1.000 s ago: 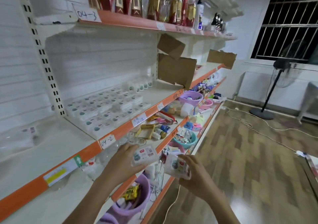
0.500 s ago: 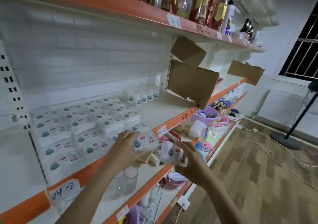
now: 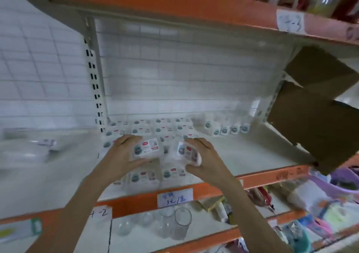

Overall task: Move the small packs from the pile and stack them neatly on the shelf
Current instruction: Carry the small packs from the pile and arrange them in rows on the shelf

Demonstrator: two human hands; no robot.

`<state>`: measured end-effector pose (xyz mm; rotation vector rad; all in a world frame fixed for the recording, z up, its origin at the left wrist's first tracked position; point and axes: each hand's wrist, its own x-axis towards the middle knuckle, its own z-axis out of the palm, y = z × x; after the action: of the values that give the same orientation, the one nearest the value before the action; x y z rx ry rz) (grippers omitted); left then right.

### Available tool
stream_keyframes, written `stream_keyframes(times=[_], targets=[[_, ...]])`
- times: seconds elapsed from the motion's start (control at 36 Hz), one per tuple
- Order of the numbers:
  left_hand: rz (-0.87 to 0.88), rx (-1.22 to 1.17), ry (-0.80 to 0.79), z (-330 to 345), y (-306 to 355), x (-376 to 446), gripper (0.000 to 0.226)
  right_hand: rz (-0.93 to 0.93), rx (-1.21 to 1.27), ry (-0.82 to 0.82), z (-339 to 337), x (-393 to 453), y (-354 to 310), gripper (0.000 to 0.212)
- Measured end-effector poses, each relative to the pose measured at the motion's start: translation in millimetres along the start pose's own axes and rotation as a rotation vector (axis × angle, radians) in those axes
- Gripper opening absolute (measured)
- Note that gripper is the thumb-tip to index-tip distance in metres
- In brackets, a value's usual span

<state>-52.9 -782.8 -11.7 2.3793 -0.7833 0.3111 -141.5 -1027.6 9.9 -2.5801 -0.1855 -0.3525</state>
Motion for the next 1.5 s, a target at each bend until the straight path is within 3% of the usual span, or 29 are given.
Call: stream_keyframes(times=[0.28, 0.47, 0.67, 0.81, 0.89, 1.08, 1.22, 1.28, 1.42, 1.5], targets=[[-0.249, 0.082, 0.087, -44.6, -45.8, -39.9, 0.065, -0.288, 0.045, -0.258, 41.0, 76.2, -35.8, 0.073], [-0.292, -0.001, 0.106, -46.0, -56.7, -40.9, 0.061, -0.327, -0.203, -0.302, 56.2, 82.8, -27.9, 0.067], [-0.215, -0.025, 0.073, -28.8, -65.0, -39.9, 0.052, -0.396, -0.279, -0.18, 77.0, 76.1, -8.6, 0.046], [-0.135, -0.015, 0.146, -13.6, -74.6, -42.6, 0.049, -0.395, -0.281, 0.103, 89.7, 60.3, -2.4, 0.04], [-0.142, -0.05, 0.207, -9.5, -71.2, -45.0, 0.05, -0.384, -0.292, 0.162, 97.6, 54.7, -3.8, 0.04], [-0.189, 0.033, 0.198, -3.6, -72.8, -47.1, 0.05, -0.301, -0.308, 0.109, 97.1, 49.9, -10.5, 0.033], [-0.319, 0.02, 0.048, -20.5, -56.9, -40.9, 0.072, -0.253, -0.307, 0.004, 80.1, 50.1, -24.3, 0.037], [-0.353, 0.059, 0.077, -26.3, -49.3, -41.8, 0.071, -0.246, -0.282, 0.026, 74.4, 44.1, -27.2, 0.037], [-0.182, 0.217, 0.283, -21.1, -22.6, -65.0, 0.049, -0.268, -0.244, 0.138, 69.7, 1.8, -27.1, 0.039], [-0.106, 0.244, 0.291, -8.8, -1.0, -90.5, 0.048, -0.276, -0.218, 0.144, 67.8, -31.4, -25.1, 0.035]])
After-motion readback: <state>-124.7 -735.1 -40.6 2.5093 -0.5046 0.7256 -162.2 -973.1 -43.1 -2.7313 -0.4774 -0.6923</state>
